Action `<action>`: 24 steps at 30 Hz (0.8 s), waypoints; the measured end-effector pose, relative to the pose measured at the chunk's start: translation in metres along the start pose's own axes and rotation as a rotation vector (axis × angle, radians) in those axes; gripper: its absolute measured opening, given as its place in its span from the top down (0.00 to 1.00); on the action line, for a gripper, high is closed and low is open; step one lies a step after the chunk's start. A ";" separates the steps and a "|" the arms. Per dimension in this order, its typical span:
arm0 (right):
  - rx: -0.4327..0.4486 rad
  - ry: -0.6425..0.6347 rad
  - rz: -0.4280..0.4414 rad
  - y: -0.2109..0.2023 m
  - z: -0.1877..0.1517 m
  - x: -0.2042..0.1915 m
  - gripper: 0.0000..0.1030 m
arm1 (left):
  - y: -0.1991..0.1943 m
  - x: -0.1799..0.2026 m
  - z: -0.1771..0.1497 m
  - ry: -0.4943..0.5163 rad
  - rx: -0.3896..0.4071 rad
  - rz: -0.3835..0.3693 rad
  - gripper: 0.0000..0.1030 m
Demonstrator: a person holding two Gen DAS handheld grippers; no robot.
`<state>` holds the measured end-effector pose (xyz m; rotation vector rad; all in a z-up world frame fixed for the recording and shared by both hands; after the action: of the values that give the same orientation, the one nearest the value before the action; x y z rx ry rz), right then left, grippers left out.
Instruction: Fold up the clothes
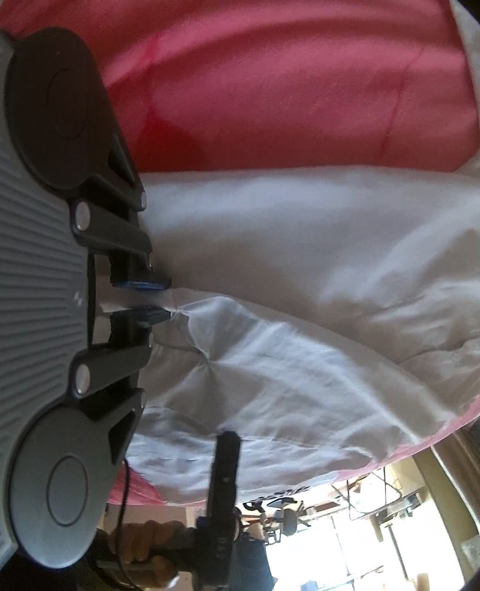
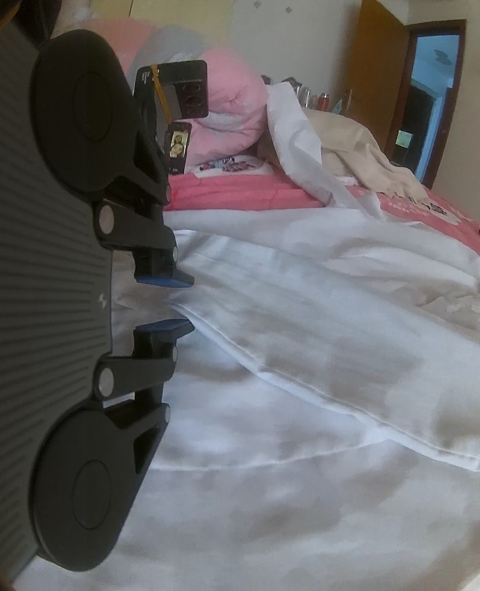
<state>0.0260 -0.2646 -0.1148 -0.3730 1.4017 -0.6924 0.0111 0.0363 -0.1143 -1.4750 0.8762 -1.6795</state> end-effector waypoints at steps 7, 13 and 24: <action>0.040 -0.151 -0.039 -0.016 0.006 -0.014 0.82 | -0.001 0.012 -0.007 0.105 -0.009 0.041 0.87; 0.061 -0.365 -0.066 -0.012 0.008 -0.044 0.82 | -0.002 0.020 -0.014 0.180 -0.036 0.081 0.88; -0.016 -0.539 -0.024 -0.027 0.020 -0.068 0.82 | -0.004 0.027 -0.019 0.275 -0.099 0.153 0.80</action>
<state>0.0381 -0.2447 -0.0424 -0.5446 0.8926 -0.5465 -0.0104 0.0152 -0.0997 -1.2220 1.2041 -1.7701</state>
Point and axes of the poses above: each gripper's, at about its wrist camera, not at the fingertips, and y roughly the way its jaws point, x to its right, z to its top, the point moved 1 cm from there along y, roughly the way its jaws point, and after that the axes turned 1 degree about -y, right-handed, at the moved point
